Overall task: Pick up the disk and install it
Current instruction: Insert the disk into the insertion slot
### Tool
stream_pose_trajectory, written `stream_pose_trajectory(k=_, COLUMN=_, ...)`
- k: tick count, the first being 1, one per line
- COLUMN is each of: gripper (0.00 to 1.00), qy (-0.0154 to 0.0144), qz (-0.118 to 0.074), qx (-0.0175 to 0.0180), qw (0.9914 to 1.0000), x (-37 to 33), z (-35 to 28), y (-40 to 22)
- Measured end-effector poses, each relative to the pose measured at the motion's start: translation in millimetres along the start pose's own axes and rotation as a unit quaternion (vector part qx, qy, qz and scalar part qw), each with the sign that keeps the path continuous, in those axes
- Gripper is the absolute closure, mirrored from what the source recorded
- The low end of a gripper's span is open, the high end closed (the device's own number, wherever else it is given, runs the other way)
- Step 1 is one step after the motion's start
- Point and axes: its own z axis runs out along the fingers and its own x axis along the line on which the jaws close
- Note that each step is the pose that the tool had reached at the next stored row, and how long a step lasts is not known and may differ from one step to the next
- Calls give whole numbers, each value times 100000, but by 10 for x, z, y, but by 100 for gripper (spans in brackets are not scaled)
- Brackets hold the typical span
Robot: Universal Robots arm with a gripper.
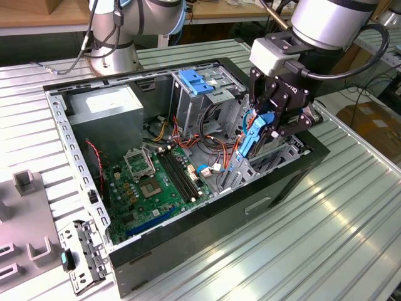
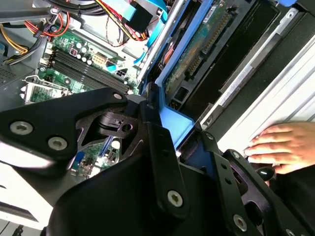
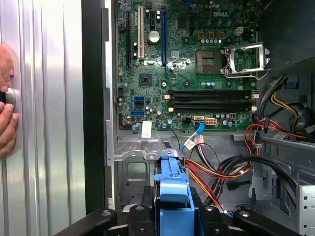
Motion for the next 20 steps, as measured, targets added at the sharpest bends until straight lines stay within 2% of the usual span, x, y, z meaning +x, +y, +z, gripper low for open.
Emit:
stream_pose_trajectory(k=7, gripper=62, qy=2, qz=0, qx=-1, qw=100000, x=0, z=2, y=0)
stream_pose_trajectory(k=9, gripper=49, qy=-24, qz=2, qx=2, qw=100000, x=0, z=5, y=0)
stream_pose_trajectory(k=14, gripper=51, qy=36, qz=-5, qx=83, qw=100000, x=0, z=20, y=-1)
stream_pose_trajectory(k=15, gripper=57, qy=50, qz=-5, qx=99, qw=100000, x=0, z=33, y=0)
stream_pose_trajectory(k=16, gripper=70, qy=83, qz=-2, qx=106, qw=100000, x=0, z=56, y=0)
stream_pose_trajectory(k=17, gripper=70, qy=104, qz=2, qx=110, qw=100000, x=0, z=83, y=0)
stream_pose_trajectory(k=18, gripper=82, qy=118, qz=5, qx=111, qw=100000, x=0, z=127, y=-4)
stream_pose_trajectory(k=19, gripper=88, qy=123, qz=-1, qx=108, qw=100000, x=0, z=152, y=-6)
stream_pose_trajectory(k=20, gripper=88, qy=122, qz=0, qx=111, qw=100000, x=0, z=168, y=-6)
